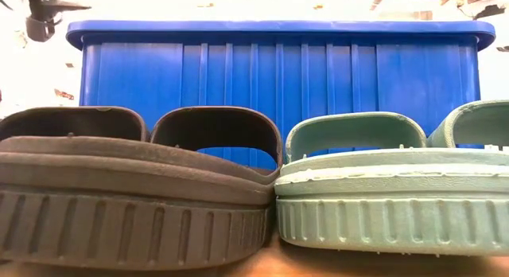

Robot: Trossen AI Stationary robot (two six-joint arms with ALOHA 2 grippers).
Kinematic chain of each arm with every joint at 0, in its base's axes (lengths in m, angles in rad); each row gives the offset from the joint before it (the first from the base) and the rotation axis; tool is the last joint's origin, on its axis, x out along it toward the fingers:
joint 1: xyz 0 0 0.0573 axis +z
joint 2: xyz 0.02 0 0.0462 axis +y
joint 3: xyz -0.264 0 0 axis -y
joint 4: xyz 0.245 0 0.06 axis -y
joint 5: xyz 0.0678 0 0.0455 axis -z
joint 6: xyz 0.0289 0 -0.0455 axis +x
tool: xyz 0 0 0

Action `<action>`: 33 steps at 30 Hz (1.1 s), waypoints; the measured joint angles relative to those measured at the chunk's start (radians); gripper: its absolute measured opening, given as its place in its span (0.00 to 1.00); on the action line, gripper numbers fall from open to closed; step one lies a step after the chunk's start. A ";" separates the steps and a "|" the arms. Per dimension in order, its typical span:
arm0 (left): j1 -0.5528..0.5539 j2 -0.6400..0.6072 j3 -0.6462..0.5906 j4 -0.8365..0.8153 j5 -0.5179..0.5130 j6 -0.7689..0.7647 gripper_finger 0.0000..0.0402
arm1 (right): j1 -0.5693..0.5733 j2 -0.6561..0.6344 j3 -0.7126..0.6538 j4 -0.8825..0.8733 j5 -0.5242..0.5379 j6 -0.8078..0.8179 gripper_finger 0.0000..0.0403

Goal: Pick and place slides into bin
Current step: Put the black slide into the blue bin

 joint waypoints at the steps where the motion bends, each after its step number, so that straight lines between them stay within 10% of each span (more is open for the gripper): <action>1: 0.000 0.000 0.000 -0.011 -0.002 0.000 0.42 | 0.000 0.001 0.000 0.006 0.001 0.000 0.41; 13: 0.000 0.000 0.000 -0.169 -0.051 -0.063 0.41 | 0.005 0.192 -0.004 0.114 -0.050 0.125 0.41; 22: 0.000 0.000 0.000 -0.088 0.195 -0.027 0.41 | 0.046 0.515 0.032 0.321 -0.268 0.043 0.41; 33: 0.000 0.000 0.000 -0.080 0.194 0.024 0.41 | 0.111 0.605 0.244 -0.046 -0.035 -0.139 0.41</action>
